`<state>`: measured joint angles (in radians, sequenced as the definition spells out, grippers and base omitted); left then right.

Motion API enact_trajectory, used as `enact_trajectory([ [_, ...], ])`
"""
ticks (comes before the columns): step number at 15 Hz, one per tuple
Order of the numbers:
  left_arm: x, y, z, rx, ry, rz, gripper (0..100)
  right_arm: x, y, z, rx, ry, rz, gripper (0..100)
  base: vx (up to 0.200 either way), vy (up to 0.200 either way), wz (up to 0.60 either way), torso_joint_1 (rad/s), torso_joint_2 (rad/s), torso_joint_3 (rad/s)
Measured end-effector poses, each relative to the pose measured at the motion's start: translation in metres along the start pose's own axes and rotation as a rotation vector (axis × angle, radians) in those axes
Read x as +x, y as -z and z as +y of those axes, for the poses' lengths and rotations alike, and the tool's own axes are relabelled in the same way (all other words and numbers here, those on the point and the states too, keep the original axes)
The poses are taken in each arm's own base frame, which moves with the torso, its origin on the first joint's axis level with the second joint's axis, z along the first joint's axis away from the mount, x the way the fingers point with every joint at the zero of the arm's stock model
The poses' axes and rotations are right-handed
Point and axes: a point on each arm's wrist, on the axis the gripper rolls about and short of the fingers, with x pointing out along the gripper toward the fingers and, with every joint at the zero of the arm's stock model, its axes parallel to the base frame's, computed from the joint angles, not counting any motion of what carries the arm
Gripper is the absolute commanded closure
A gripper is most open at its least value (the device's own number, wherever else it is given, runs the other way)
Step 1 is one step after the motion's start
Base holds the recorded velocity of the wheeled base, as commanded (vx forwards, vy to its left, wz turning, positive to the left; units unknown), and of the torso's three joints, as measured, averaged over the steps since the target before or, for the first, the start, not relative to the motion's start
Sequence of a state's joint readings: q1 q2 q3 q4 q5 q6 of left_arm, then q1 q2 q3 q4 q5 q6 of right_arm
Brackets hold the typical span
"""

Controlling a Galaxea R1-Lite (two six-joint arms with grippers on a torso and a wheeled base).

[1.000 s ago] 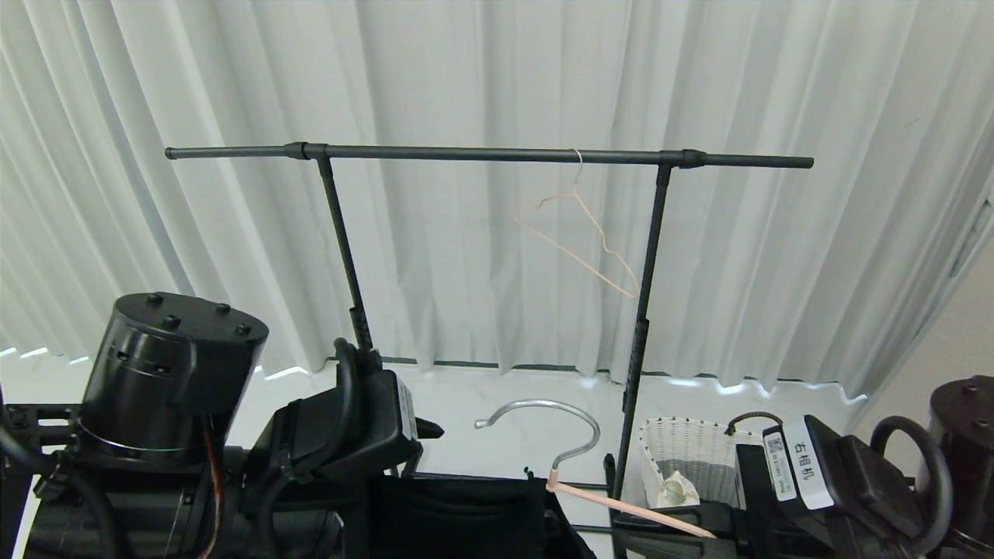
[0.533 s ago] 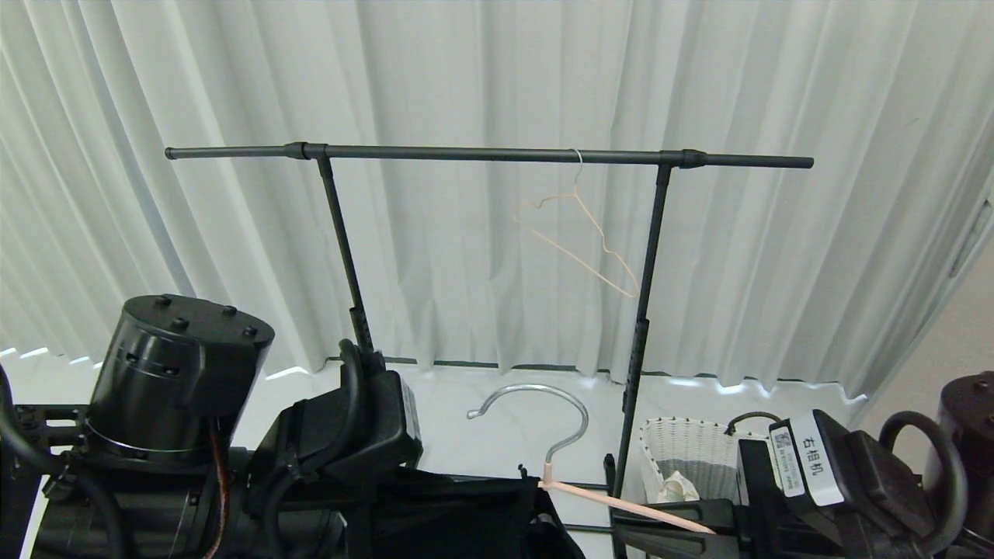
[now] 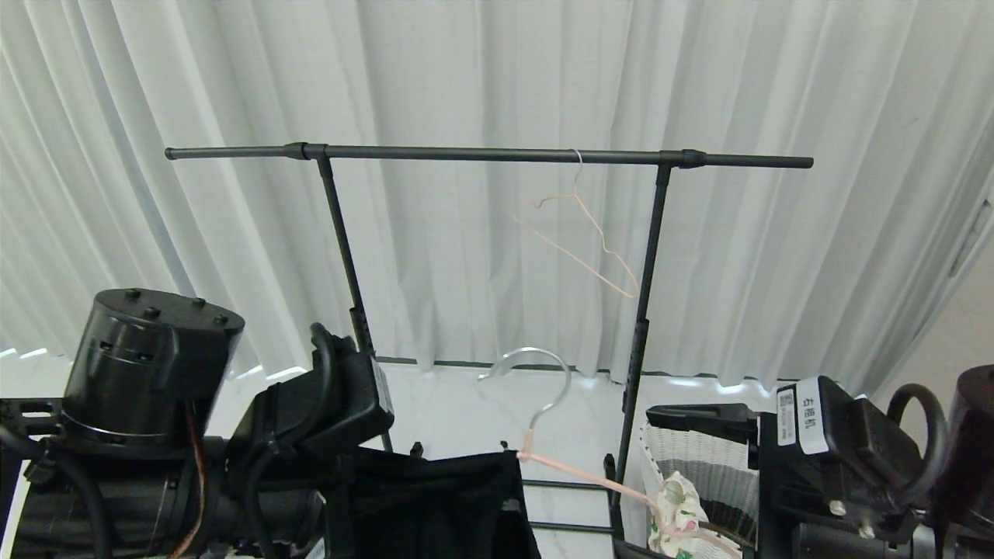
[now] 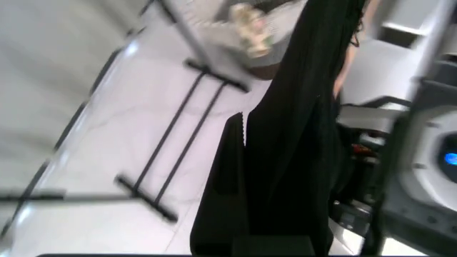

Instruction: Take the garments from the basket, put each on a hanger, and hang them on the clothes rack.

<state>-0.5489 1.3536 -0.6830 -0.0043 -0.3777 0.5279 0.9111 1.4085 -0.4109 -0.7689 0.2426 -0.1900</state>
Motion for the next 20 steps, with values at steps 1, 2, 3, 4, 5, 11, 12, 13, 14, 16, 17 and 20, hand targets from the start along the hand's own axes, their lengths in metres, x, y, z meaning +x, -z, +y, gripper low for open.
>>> enact_trajectory([
  [1,-0.005,0.006,0.007,-0.031,-0.055,0.017,100,0.0,0.001,-0.003,0.004,0.018,0.003,0,0.0,0.0,0.0,0.0,0.0,0.0],
  [2,-0.011,0.011,0.014,-0.082,-0.113,0.022,100,0.0,0.002,-0.005,0.008,0.027,0.011,0,0.0,0.0,0.0,0.0,0.0,0.0],
  [3,-0.017,0.013,0.019,-0.16,-0.164,0.009,100,0.002,0.005,-0.007,0.014,0.034,0.024,0,0.0,0.0,0.0,0.0,0.0,0.0],
  [4,-0.021,0.012,0.023,-0.235,-0.229,-0.001,100,0.005,0.008,-0.009,0.023,0.044,0.042,0,0.0,0.0,0.0,0.0,0.0,0.0],
  [5,-0.025,0.009,0.028,-0.291,-0.309,-0.014,100,0.01,0.01,-0.013,0.038,0.065,0.057,0,0.0,0.0,0.0,0.0,0.0,0.0],
  [11,-0.034,-0.008,0.039,-0.25,-0.43,-0.182,100,0.055,-0.001,-0.029,0.353,0.149,0.04,0,0.0,0.0,0.0,0.0,0.0,0.0],
  [12,-0.034,-0.009,0.039,-0.247,-0.434,-0.189,100,0.067,-0.007,-0.028,0.425,0.173,0.018,0,0.0,0.0,0.0,0.0,0.0,0.0],
  [13,-0.035,-0.009,0.039,-0.247,-0.436,-0.189,100,0.081,-0.009,-0.026,0.474,0.209,0.013,0,0.0,0.0,0.0,0.0,0.0,0.0],
  [14,-0.035,-0.009,0.039,-0.246,-0.437,-0.191,100,0.094,-0.007,-0.024,0.509,0.247,0.018,0,0.0,0.0,0.0,0.0,0.0,0.0],
  [16,-0.035,-0.01,0.039,-0.244,-0.438,-0.193,100,0.115,0.001,-0.018,0.534,0.29,0.043,0,0.0,0.0,0.0,0.0,0.0,0.0],
  [17,-0.036,-0.011,0.039,-0.243,-0.439,-0.196,100,0.125,0.005,-0.015,0.533,0.303,0.057,0,0.0,0.0,0.0,0.0,0.0,0.0],
  [20,-0.036,-0.011,0.039,-0.24,-0.438,-0.199,100,0.143,0.018,-0.007,0.521,0.336,0.101,0,0.0,0.0,0.0,0.0,0.0,0.0],
])
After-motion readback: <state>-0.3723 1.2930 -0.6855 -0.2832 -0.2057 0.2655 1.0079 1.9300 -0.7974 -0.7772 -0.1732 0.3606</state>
